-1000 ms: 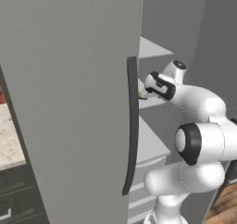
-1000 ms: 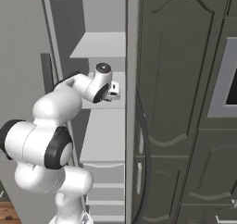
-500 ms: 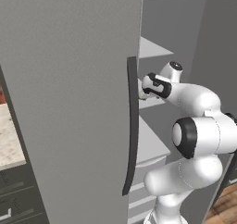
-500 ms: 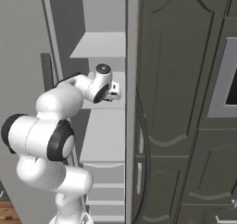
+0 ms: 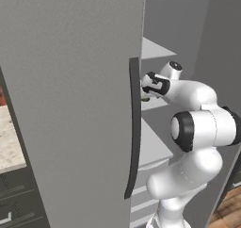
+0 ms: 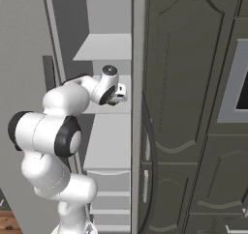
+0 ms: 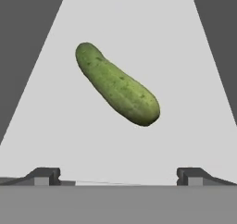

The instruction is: Take the lime and cucumber out of the freezer and place them in the tupperware container on the counter. Then put the tupperware containing the vegetables back in the freezer.

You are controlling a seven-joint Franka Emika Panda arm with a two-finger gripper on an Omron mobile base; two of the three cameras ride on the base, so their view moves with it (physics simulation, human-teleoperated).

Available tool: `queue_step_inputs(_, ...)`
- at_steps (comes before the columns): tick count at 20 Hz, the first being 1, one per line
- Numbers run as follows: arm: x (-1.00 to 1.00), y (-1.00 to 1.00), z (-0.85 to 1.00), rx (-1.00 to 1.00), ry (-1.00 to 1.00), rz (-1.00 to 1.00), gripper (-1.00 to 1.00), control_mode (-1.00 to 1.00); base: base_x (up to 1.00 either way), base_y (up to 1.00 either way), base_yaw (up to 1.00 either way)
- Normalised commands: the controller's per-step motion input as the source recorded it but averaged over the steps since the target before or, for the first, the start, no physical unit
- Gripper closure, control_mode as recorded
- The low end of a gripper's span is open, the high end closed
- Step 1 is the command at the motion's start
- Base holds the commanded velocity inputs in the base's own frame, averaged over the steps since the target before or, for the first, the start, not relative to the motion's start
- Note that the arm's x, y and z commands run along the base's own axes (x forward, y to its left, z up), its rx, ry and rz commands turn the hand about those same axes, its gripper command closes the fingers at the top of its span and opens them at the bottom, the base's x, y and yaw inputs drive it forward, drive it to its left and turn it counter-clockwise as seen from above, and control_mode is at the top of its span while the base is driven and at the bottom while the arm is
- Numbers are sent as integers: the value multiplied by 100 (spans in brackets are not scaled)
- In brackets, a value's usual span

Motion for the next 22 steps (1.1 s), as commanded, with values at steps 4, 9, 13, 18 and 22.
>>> queue_step_inputs(4, 29, 7, -18, -1, 0, 4, -100, -100, 0, 0, 0)
queue_step_inputs(9, 20, 6, -20, -1, 0, 3, -100, -100, 0, 0, 0)
queue_step_inputs(13, 27, 3, -17, 0, 0, 3, -100, -100, 0, 0, 0)
queue_step_inputs(18, 24, 0, -12, 0, 0, 2, -100, -100, 0, 0, 0)
queue_step_inputs(22, 25, 0, -8, 0, 0, 1, -100, -100, 0, 0, 0)
